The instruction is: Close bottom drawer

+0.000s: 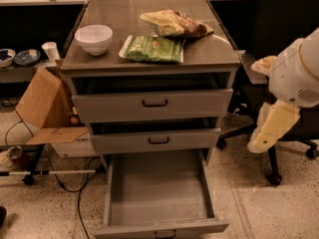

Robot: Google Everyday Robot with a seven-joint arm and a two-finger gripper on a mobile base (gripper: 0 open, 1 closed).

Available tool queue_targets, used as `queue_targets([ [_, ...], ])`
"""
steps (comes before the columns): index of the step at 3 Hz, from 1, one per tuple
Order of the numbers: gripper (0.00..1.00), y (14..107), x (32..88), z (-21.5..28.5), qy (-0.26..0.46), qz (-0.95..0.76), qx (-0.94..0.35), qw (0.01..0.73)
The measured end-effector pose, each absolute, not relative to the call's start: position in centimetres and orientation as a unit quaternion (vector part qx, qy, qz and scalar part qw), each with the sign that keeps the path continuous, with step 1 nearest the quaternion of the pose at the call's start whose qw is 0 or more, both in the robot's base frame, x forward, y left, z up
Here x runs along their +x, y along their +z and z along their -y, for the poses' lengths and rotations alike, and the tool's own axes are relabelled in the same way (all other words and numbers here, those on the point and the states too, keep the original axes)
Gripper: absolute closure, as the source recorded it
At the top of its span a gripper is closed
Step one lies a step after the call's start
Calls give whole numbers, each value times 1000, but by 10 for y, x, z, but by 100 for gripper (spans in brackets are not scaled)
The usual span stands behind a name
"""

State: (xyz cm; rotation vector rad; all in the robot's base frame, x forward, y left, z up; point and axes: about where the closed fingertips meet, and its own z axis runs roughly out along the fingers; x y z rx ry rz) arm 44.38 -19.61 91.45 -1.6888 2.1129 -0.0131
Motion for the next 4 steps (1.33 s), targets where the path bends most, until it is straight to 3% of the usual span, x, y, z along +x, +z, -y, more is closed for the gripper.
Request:
queue_targets([
  [2,0,701,434,135,156,-765,-573,251],
  [4,0,640,477,110,163,-770,-536,305],
])
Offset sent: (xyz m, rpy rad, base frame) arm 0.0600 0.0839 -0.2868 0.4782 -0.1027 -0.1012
